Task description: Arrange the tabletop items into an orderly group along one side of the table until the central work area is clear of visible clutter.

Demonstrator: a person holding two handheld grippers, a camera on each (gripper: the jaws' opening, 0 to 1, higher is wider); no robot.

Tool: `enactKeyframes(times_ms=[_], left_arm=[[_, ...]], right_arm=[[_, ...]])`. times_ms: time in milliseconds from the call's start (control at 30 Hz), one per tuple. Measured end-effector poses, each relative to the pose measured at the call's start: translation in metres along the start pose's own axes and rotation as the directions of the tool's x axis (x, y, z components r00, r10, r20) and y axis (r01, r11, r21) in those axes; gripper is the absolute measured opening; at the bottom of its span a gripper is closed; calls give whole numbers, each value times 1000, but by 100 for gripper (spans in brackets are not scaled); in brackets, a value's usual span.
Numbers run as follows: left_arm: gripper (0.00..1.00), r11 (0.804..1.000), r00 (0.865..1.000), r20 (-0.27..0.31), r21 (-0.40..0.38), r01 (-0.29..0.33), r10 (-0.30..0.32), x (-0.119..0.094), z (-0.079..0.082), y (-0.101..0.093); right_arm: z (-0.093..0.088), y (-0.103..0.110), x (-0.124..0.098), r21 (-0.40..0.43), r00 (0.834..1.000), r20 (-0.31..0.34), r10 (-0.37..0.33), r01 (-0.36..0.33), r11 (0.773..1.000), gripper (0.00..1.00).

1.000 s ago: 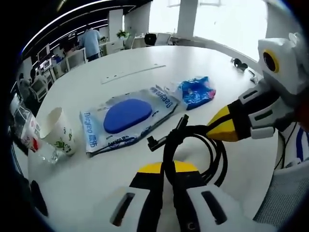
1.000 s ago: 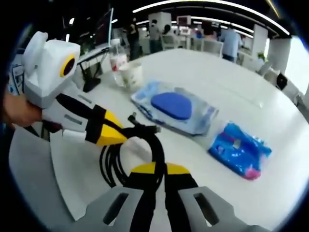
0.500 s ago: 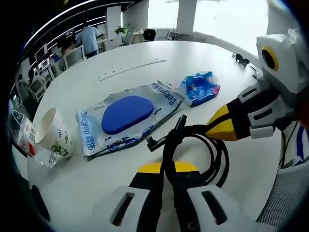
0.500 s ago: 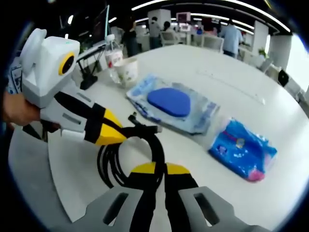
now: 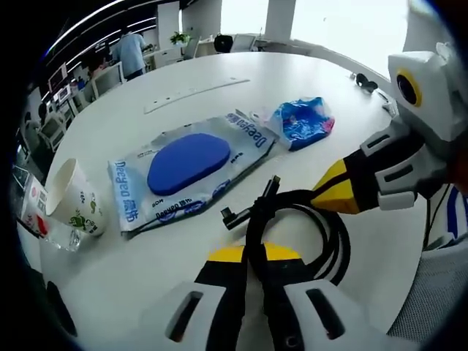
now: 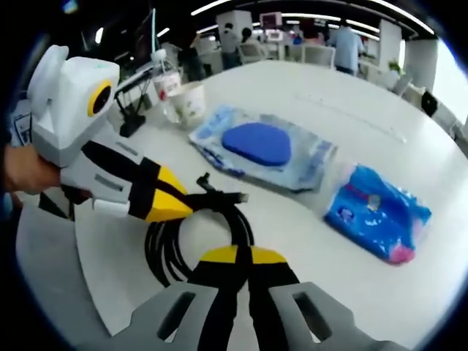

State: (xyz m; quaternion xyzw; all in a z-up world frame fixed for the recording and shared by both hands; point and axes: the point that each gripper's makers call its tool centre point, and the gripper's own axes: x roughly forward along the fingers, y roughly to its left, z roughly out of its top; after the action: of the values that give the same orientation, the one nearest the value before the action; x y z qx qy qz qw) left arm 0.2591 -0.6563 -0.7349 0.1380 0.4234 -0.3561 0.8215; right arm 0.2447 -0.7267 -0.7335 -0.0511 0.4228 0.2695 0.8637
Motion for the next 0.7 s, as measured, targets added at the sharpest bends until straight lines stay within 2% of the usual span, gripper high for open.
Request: enactKeyframes(times_ms=[300,700], left_arm=[[5,1000,1000,-26,1,13,-13,4,0,0],[8,999,998,-48,5,38,-38,5,-3,-1]], right_arm=[[-5,-1,4,32,1000,-15,0,0,999,0],[-5,0,6,33,1000,-26,15,-14,999,1]])
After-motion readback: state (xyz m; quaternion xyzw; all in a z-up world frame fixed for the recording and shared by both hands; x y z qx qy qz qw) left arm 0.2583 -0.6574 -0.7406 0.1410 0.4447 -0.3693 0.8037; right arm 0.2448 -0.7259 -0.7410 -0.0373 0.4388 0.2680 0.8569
